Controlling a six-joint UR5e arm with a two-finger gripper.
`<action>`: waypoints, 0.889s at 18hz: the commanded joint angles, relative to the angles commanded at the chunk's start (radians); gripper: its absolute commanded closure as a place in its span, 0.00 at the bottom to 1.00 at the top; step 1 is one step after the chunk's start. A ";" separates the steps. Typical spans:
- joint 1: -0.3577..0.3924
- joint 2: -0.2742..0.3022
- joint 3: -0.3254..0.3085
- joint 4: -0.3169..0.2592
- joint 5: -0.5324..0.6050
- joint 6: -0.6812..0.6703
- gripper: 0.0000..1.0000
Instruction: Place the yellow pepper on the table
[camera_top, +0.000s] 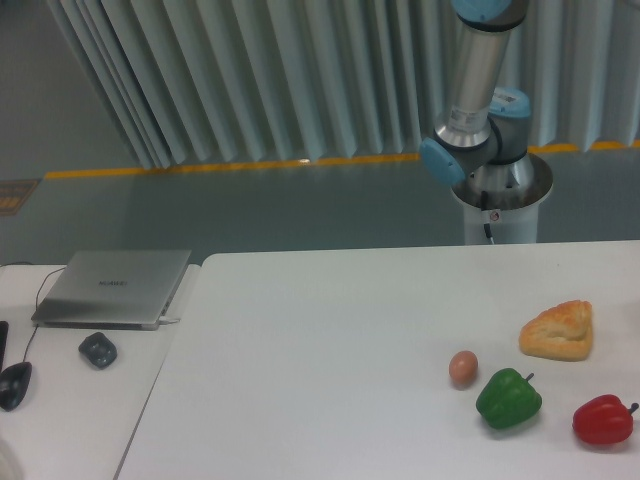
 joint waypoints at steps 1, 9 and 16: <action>0.005 0.000 0.006 0.006 0.000 -0.028 0.00; 0.044 -0.103 0.040 0.126 0.020 -0.394 0.00; 0.041 -0.167 0.051 0.209 0.020 -0.578 0.00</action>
